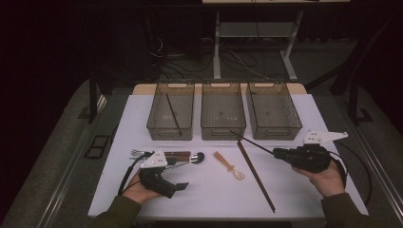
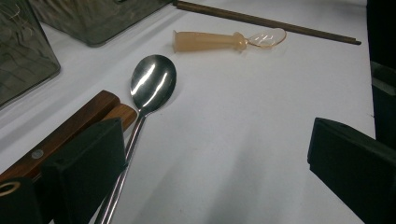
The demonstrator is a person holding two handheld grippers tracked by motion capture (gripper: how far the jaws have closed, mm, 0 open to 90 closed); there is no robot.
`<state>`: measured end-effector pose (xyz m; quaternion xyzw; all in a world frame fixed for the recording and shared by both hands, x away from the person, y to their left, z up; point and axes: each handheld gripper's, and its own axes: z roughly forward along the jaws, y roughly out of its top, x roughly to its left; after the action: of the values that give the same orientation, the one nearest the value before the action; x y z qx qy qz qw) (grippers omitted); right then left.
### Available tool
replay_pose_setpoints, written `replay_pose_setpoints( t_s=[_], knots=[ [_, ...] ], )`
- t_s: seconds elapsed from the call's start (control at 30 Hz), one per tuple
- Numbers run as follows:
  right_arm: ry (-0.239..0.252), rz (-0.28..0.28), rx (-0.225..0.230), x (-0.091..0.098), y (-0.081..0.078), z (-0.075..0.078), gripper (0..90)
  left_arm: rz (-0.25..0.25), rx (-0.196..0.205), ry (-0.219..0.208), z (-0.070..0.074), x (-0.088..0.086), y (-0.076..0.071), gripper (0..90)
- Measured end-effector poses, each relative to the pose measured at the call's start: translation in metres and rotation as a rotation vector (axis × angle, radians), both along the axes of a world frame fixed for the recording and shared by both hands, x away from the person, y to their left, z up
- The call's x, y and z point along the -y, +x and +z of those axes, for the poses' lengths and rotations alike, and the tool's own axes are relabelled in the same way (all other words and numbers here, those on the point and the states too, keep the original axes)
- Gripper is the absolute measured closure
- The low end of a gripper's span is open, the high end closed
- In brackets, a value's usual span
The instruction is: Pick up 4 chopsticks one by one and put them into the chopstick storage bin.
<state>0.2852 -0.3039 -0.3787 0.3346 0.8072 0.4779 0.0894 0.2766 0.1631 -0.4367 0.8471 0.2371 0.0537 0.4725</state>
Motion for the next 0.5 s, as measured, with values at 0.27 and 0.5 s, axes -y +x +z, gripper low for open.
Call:
replay_pose_setpoints(
  t_s=[0.27,0.5],
  knots=[
    [0.011,0.017,0.008,-0.014,0.010,0.006,85.1,0.001,-0.001,0.001,0.000,0.000,0.000,3.2],
    [-0.011,0.016,0.013,-0.030,0.020,0.008,85.1,0.004,-0.001,-0.009,0.000,0.001,0.000,3.3]
  ],
)
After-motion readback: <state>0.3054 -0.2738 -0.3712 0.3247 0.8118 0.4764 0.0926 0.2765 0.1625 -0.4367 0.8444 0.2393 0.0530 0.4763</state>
